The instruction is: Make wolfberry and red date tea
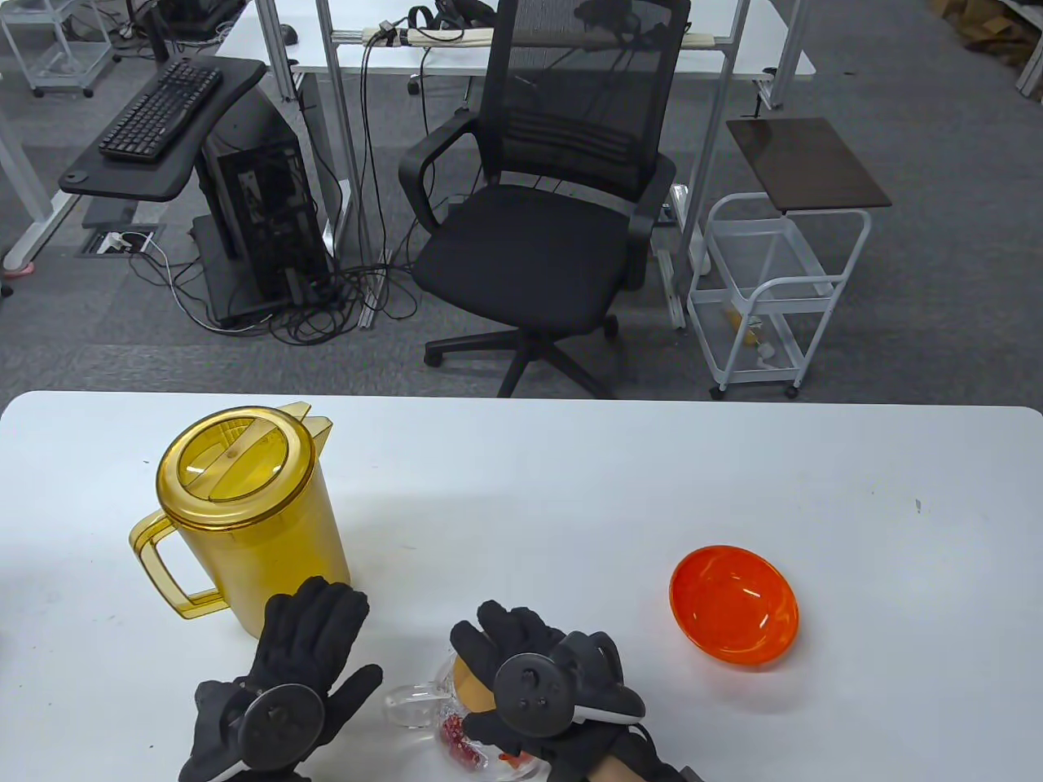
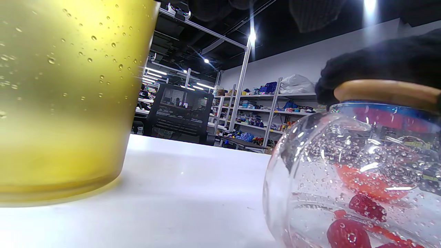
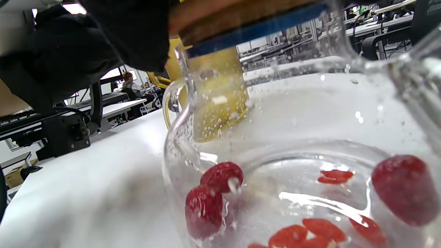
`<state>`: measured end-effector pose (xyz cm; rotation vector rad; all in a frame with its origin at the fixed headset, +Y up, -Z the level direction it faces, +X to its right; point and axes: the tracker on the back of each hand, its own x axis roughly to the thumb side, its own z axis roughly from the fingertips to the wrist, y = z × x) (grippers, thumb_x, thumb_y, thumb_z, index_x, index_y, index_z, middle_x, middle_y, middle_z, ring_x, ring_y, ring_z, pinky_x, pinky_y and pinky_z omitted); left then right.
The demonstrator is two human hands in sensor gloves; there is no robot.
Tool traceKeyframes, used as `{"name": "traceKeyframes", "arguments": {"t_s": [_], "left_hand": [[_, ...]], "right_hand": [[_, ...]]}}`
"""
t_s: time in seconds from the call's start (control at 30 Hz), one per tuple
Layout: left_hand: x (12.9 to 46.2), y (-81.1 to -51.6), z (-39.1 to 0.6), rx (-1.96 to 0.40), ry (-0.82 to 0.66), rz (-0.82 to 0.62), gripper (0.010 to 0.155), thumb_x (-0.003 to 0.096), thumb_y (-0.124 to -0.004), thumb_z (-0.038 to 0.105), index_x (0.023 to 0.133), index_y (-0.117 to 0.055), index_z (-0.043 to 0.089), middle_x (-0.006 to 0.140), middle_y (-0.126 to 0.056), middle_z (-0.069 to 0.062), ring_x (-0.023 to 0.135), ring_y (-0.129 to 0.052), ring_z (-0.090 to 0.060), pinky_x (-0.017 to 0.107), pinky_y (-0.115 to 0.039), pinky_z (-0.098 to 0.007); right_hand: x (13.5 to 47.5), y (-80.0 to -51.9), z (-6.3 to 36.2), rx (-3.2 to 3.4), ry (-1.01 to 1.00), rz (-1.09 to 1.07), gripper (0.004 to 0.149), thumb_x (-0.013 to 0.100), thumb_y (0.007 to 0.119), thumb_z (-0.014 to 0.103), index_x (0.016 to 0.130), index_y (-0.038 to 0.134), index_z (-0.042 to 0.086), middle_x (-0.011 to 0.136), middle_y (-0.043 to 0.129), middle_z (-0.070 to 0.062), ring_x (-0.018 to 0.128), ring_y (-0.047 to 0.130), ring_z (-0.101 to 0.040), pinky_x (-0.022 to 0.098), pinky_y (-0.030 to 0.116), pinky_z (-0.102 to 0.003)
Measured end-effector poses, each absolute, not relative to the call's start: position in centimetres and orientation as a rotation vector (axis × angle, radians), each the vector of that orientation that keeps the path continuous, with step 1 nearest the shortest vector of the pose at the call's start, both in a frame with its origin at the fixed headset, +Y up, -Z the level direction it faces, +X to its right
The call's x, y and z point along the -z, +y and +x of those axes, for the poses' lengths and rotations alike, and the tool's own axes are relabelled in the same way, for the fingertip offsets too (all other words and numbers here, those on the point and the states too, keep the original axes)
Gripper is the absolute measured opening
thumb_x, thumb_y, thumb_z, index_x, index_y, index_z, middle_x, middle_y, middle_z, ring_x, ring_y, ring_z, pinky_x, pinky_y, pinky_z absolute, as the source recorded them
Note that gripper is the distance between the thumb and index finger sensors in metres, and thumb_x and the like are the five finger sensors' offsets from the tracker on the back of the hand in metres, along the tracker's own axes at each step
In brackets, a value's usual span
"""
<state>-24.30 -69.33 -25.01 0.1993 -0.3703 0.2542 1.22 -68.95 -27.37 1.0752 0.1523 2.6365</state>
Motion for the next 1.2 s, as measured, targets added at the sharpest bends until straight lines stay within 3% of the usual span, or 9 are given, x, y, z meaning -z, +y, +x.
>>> {"name": "traceKeyframes", "arguments": {"t_s": [0.2,0.37,0.63,1.2], "left_hand": [[25.0,-69.4,-24.3,-0.264,-0.369,0.193,0.078,0.0564,-0.067,0.055,0.119,-0.034,0.022,0.126,-0.044,-0.006,0.120,-0.040,-0.041,0.088,-0.028,-0.056],[24.8,-69.5,-24.4,-0.267,-0.371,0.193,0.078,0.0564,-0.067,0.055,0.119,-0.034,0.022,0.126,-0.044,-0.007,0.120,-0.039,-0.041,0.088,-0.027,-0.056],[24.8,-69.6,-24.4,-0.271,-0.370,0.193,0.078,0.0565,-0.067,0.055,0.119,-0.034,0.022,0.126,-0.043,-0.007,0.120,-0.038,-0.041,0.088,-0.026,-0.056],[24.9,-69.7,-24.4,-0.271,-0.356,0.190,0.078,0.0566,-0.066,0.055,0.119,-0.034,0.021,0.126,-0.043,-0.007,0.119,-0.038,-0.041,0.087,-0.025,-0.056]], "right_hand": [[27.2,-69.1,1.5,-2.665,0.202,1.080,0.080,0.052,0.079,0.046,0.112,0.049,0.004,0.110,0.042,-0.039,0.093,0.050,-0.067,0.064,0.051,-0.072],[26.6,-67.5,2.7,-2.617,-0.035,1.056,0.084,0.051,0.074,0.052,0.114,0.044,0.006,0.111,0.043,-0.037,0.096,0.043,-0.067,0.066,0.043,-0.075],[26.2,-66.0,4.8,-2.686,-0.379,0.980,0.081,0.053,0.070,0.050,0.114,0.040,0.005,0.113,0.039,-0.033,0.101,0.036,-0.063,0.071,0.032,-0.074],[27.1,-66.5,6.1,-2.626,-0.392,0.901,0.078,0.055,0.067,0.047,0.112,0.041,0.003,0.112,0.041,-0.034,0.100,0.038,-0.062,0.072,0.033,-0.071]]}}
